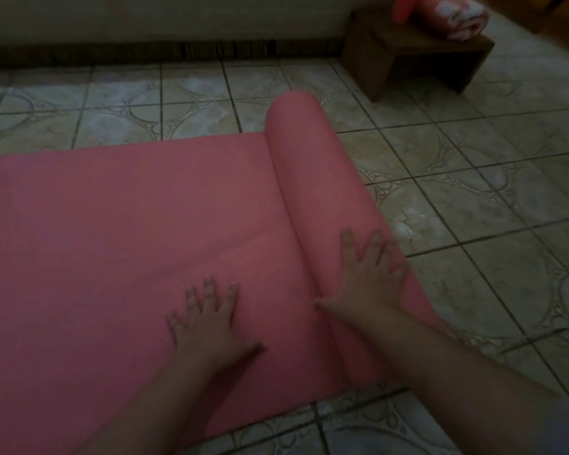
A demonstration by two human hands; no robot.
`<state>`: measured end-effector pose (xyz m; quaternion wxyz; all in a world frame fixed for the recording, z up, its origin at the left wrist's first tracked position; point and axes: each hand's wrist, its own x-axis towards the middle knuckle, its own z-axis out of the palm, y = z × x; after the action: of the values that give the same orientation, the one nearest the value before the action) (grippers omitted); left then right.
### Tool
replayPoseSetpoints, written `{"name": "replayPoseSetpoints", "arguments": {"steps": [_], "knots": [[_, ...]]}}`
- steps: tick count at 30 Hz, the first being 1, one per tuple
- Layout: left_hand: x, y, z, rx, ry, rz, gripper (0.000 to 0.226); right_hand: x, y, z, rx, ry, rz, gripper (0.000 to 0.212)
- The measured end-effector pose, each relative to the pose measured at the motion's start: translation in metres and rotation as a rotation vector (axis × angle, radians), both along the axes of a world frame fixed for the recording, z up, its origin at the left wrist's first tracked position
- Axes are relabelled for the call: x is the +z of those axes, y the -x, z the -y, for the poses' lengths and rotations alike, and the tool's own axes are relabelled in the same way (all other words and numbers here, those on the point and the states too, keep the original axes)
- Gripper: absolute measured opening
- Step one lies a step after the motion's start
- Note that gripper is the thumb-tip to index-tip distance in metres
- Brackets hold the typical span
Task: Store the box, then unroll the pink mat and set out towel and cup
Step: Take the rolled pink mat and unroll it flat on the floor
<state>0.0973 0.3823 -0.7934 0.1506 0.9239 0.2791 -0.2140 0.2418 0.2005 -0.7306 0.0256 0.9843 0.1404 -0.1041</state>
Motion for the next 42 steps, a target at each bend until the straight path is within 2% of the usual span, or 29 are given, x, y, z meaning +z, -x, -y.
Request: {"name": "replayPoseSetpoints", "arguments": {"steps": [4, 9, 14, 18, 22, 24, 26, 31, 34, 36, 38, 42], "knots": [[-0.001, 0.001, 0.004, 0.008, 0.003, -0.005, 0.128, 0.009, -0.015, 0.006, -0.031, 0.003, -0.007, 0.122], [0.003, -0.003, 0.007, 0.017, 0.013, -0.016, 0.128, 0.029, -0.039, 0.043, -0.157, -0.127, 0.044, 0.105], [0.007, -0.018, 0.025, -0.006, 0.056, 0.016, 0.12, 0.011, -0.047, 0.057, -0.154, -0.052, 0.183, 0.087], [0.009, -0.039, 0.058, -0.13, 0.086, 0.033, 0.115, -0.01, -0.044, 0.075, -0.096, 0.074, 0.196, 0.065], [0.008, -0.053, 0.082, -0.163, 0.113, 0.035, 0.117, -0.036, -0.03, 0.091, 0.193, 0.258, 0.056, 0.055], [0.008, -0.054, 0.086, -0.168, 0.104, 0.03, 0.12, -0.038, -0.038, 0.097, 0.26, 0.32, 0.053, 0.053], [0.008, -0.054, 0.086, -0.171, 0.095, 0.022, 0.121, -0.035, -0.049, 0.104, 0.213, 0.385, 0.09, 0.054], [0.007, -0.054, 0.082, -0.185, 0.109, 0.009, 0.122, -0.036, -0.057, 0.113, -0.073, 0.556, 0.151, 0.064], [0.004, -0.054, 0.081, -0.187, 0.101, 0.011, 0.122, -0.037, -0.06, 0.11, -0.218, 0.499, 0.133, 0.063], [0.001, -0.054, 0.081, -0.19, 0.089, 0.017, 0.122, -0.041, -0.06, 0.105, -0.222, 0.433, 0.071, 0.063], [-0.003, -0.054, 0.08, -0.192, 0.097, 0.025, 0.121, -0.045, -0.056, 0.093, -0.168, 0.25, -0.023, 0.058], [-0.003, -0.047, 0.054, -0.239, 0.074, 0.049, 0.11, -0.035, -0.043, 0.038, 0.026, 0.012, -0.083, 0.078]]}}
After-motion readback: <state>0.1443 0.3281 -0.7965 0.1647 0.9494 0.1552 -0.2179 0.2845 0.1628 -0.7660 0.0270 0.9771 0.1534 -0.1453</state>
